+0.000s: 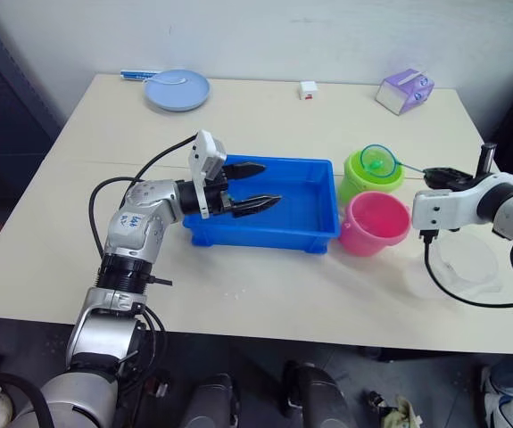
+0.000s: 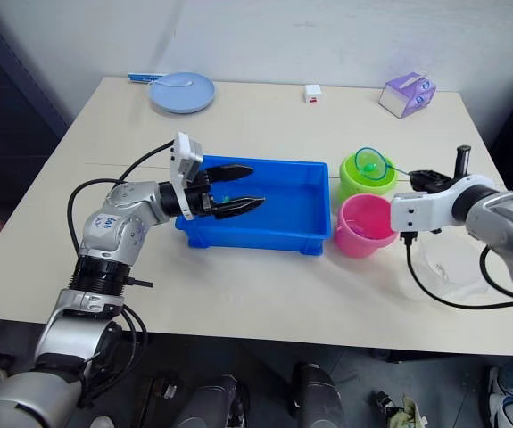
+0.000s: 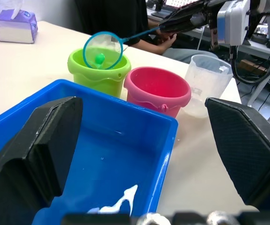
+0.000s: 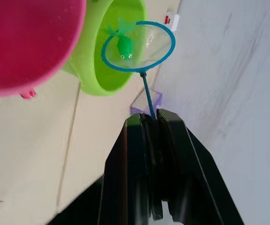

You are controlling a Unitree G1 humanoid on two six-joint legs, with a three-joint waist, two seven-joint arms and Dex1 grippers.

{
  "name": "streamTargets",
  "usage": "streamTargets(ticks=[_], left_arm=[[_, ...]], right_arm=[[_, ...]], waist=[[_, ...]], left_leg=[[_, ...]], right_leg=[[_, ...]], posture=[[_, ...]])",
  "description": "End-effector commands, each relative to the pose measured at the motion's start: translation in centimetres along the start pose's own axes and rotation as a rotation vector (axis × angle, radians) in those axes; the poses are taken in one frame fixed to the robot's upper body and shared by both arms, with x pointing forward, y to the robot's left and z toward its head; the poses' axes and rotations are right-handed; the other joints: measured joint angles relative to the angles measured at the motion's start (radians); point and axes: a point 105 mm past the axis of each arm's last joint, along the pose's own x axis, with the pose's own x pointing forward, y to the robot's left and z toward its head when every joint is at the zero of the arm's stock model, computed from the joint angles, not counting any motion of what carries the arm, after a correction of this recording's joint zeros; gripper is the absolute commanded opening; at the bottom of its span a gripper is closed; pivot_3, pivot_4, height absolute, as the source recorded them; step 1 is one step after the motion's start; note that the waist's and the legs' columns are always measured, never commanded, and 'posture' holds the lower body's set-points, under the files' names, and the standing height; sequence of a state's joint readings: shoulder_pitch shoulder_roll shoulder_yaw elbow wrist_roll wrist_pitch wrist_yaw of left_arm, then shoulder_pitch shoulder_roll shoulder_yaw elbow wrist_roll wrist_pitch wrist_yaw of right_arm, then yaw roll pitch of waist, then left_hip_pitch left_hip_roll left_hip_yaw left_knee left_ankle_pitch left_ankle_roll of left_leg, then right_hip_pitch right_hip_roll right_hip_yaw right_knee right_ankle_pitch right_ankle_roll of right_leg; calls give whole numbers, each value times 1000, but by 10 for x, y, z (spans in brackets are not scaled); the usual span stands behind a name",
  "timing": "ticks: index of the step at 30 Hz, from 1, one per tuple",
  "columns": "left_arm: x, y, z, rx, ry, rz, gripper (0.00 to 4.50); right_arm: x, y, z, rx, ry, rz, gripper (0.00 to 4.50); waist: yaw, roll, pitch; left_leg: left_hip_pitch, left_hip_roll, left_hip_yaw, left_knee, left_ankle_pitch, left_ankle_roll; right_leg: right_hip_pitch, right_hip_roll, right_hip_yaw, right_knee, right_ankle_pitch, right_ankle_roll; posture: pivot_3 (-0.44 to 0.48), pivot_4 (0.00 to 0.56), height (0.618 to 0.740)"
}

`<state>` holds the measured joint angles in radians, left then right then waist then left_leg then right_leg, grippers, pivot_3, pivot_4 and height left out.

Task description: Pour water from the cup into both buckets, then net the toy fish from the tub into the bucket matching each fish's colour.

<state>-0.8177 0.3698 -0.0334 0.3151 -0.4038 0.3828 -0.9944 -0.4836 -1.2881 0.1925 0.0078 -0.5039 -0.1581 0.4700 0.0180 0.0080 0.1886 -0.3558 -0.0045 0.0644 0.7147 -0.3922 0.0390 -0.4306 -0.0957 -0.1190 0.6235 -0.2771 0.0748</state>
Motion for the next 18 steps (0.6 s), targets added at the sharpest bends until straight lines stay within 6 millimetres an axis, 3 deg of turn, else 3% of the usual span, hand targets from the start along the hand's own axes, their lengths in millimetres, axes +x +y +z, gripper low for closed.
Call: streamTargets(ticks=[1, 5, 9, 11, 18], left_arm=[[-3, 0, 15, 57, -28, 3, 4500], [-2, -1, 14, 59, -24, -3, 4500], [-1, 1, 16, 65, -23, -5, 4500], [-3, 2, 14, 73, -13, 1, 4500], [-26, 13, 3, 71, 46, 69, 4500]], right_arm=[[-6, -17, -5, -106, -1, -29, 800], [-7, -4, 8, -154, -88, 45, 800], [-10, -26, -17, -93, 15, -52, 800], [-11, -30, -17, -57, 4, -66, 800], [-13, -50, 2, 317, -98, -181, 800]], waist=[[0, 0, 0], [2, 0, 0], [3, 0, 0], [3, 0, 0], [-4, 0, 0]], left_leg=[[0, 0, 0, 0, 0, 0], [0, 0, 0, 0, 0, 0], [-1, 0, 0, 0, 0, 0], [-1, 0, 0, 0, 0, 0], [0, 1, 0, 1, 0, 0]], right_leg=[[0, 0, 0, 0, 0, 0], [0, 0, 0, 0, 0, 0], [0, 0, -1, 0, 0, 0], [0, 0, 0, 0, 0, 0], [0, 1, -1, 1, 0, 0]], posture=[[0, 150, 739], [0, 150, 739], [0, 150, 739], [0, 150, 739], [0, 150, 739]])
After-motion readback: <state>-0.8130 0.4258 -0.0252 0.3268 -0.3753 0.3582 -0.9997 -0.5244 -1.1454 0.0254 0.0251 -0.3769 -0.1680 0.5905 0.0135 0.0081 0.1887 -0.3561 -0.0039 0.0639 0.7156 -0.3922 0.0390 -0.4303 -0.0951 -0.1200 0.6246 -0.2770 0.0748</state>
